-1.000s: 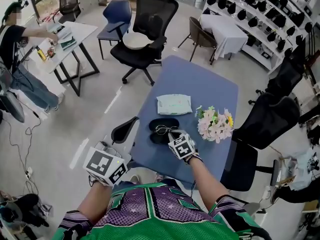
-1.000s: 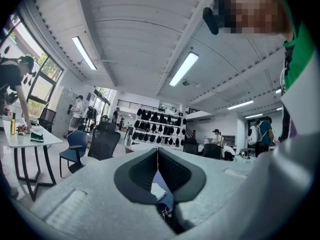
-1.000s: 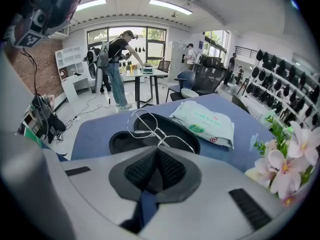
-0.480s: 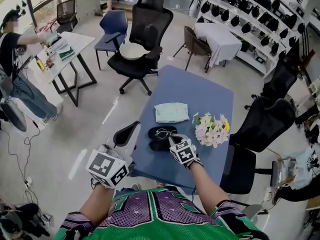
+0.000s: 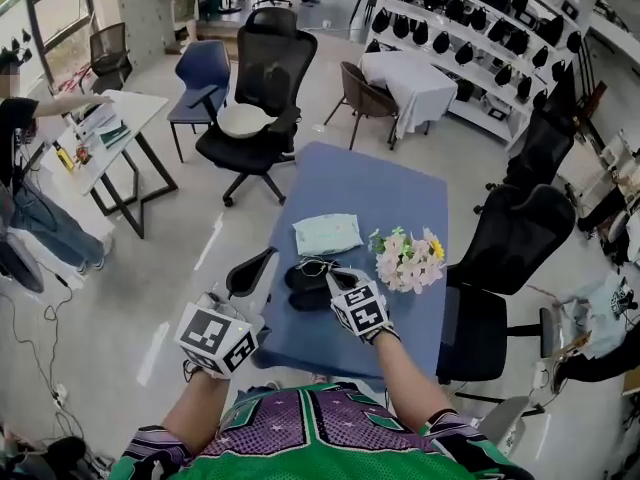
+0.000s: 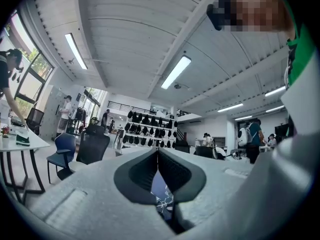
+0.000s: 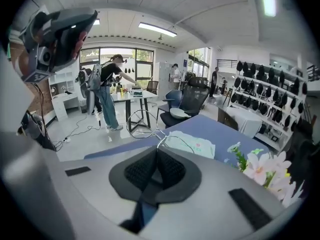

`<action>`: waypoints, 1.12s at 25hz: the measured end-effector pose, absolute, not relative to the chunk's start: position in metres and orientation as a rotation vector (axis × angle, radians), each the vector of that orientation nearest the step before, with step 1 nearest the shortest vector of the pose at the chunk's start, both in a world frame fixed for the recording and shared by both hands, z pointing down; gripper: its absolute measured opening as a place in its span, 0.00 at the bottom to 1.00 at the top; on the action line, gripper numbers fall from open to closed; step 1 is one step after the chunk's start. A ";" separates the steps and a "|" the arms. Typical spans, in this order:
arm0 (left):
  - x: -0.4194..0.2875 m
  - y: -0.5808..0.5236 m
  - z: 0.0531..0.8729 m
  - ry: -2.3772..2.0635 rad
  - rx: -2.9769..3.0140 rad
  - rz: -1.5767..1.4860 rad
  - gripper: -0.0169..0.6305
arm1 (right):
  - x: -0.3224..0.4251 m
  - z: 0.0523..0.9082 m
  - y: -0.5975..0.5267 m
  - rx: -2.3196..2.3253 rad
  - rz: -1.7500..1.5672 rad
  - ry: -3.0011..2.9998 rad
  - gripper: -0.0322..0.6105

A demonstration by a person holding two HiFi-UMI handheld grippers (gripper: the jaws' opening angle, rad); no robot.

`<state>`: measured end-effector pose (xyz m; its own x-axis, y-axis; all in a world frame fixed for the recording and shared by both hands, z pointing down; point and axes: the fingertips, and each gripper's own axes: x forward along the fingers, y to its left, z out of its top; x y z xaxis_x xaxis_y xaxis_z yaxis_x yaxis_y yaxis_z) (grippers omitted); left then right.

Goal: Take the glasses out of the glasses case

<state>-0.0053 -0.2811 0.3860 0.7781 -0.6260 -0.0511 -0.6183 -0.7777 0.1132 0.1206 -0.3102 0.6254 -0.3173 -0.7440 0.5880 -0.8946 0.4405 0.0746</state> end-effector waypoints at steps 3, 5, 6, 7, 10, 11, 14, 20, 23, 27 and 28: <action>-0.002 -0.283 0.386 -0.988 2.883 -0.131 0.05 | 0.118 0.602 -0.308 1.401 0.337 -2.179 0.06; 0.000 -0.285 0.385 -0.979 2.887 -0.129 0.05 | 0.118 0.585 -0.307 1.422 0.322 -2.201 0.06; 0.001 -0.285 0.385 -0.974 2.890 -0.127 0.05 | 0.118 0.577 -0.306 1.434 0.313 -2.211 0.06; 0.002 -0.286 0.384 -0.969 2.895 -0.126 0.05 | 0.119 0.569 -0.305 1.447 0.304 -2.220 0.06; 0.004 -0.288 0.383 -0.952 2.903 -0.127 0.05 | 0.123 0.547 -0.299 1.486 0.278 -2.243 0.06; 0.006 -0.289 0.382 -0.947 2.906 -0.128 0.05 | 0.124 0.540 -0.296 1.499 0.268 -2.251 0.06; 0.011 -0.289 0.379 -0.931 2.920 -0.124 0.05 | 0.131 0.519 -0.286 1.535 0.233 -2.270 0.06; 0.031 -0.288 0.374 -0.863 2.959 -0.118 0.05 | 0.151 0.486 -0.270 1.634 0.197 -2.290 0.06; 0.043 -0.287 0.375 -0.823 2.977 -0.115 0.05 | 0.163 0.476 -0.260 1.684 0.188 -2.288 0.06; 0.060 -0.285 0.373 -0.769 2.998 -0.114 0.05 | 0.179 0.459 -0.249 1.772 0.179 -2.293 0.06; 0.064 -0.285 0.373 -0.755 3.004 -0.115 0.05 | 0.183 0.455 -0.246 1.794 0.173 -2.293 0.06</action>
